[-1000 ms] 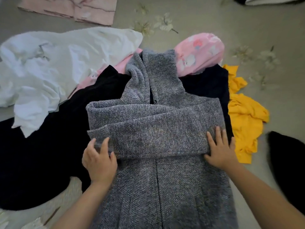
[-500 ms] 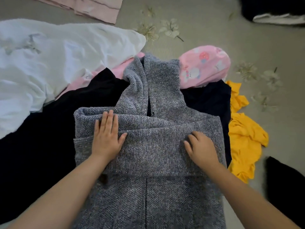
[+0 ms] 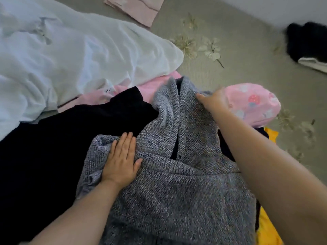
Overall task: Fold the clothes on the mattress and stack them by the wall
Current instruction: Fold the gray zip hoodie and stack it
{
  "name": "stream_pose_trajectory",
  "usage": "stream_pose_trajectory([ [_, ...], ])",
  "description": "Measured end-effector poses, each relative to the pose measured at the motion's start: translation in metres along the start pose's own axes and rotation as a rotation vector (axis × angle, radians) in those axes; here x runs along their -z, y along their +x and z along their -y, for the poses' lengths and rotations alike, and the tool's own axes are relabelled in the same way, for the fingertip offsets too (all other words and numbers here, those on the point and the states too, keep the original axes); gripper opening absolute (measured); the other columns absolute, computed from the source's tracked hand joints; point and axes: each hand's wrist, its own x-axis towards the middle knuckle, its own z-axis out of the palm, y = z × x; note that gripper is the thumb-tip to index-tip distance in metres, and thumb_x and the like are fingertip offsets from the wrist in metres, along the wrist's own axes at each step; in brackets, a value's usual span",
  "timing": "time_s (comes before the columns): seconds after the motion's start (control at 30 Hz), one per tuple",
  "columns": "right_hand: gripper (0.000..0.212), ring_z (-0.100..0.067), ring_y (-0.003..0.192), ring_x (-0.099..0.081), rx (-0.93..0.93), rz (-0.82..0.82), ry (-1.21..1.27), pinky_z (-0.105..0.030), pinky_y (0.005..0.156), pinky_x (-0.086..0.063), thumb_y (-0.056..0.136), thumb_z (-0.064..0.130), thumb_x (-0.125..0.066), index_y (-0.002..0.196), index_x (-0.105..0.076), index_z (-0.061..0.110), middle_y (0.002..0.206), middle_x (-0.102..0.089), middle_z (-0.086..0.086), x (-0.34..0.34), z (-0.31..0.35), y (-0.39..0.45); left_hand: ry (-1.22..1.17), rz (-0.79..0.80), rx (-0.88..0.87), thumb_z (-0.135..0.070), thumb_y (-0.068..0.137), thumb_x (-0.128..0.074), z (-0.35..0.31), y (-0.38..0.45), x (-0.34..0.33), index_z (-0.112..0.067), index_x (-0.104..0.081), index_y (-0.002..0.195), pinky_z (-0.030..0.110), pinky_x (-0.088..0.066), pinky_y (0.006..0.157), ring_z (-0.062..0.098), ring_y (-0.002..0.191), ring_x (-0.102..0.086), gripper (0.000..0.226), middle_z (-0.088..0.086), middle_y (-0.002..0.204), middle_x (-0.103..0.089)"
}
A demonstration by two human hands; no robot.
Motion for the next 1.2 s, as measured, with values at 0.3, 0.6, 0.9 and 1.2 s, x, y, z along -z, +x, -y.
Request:
stream_pose_trajectory([
  [0.3,0.053,-0.004,0.066,-0.063,0.381,0.399,0.653,-0.022,0.057,-0.052,0.081,-0.018,-0.047,0.067,-0.070,0.027,0.065,-0.068,0.019,0.025,-0.035,-0.070,0.078,-0.144,0.060,-0.053,0.079,0.030,0.007,0.005,-0.003,-0.004,-0.003,0.141,0.026,0.029,0.103,0.024,0.137,0.004,0.085,0.014,0.149,0.000],
  [0.6,0.053,0.006,0.137,-0.003,0.670,0.842,-0.101,-0.021,0.111,-0.017,0.068,-0.019,-0.047,0.077,-0.071,0.027,0.142,-0.025,0.022,0.049,-0.188,-0.184,-0.456,-0.273,-0.003,-0.017,0.088,-0.035,0.001,-0.039,0.033,0.008,-0.042,0.130,0.033,-0.014,0.111,0.036,0.134,-0.031,0.049,0.025,0.139,-0.039],
  [0.9,0.052,-0.021,0.144,-0.001,0.690,0.447,-0.447,-0.049,0.113,0.002,0.081,0.022,-0.059,0.130,-0.042,0.016,0.153,-0.018,-0.002,-0.022,-0.277,-0.259,-0.006,0.164,-0.505,-0.048,0.092,-0.038,-0.081,-0.153,0.001,-0.011,-0.042,0.136,0.051,-0.024,0.108,0.036,0.135,-0.030,0.057,0.017,0.144,-0.036],
  [1.2,0.060,-0.021,0.142,0.013,0.566,0.558,-0.438,-0.050,0.113,0.002,0.095,0.028,-0.043,0.146,-0.014,0.018,0.156,0.010,0.002,-0.048,-0.304,-0.301,0.165,0.317,-0.165,-0.033,0.095,-0.041,-0.082,-0.200,-0.054,-0.020,-0.014,0.146,0.041,0.003,0.114,0.016,0.143,0.003,0.059,-0.003,0.156,-0.004],
])
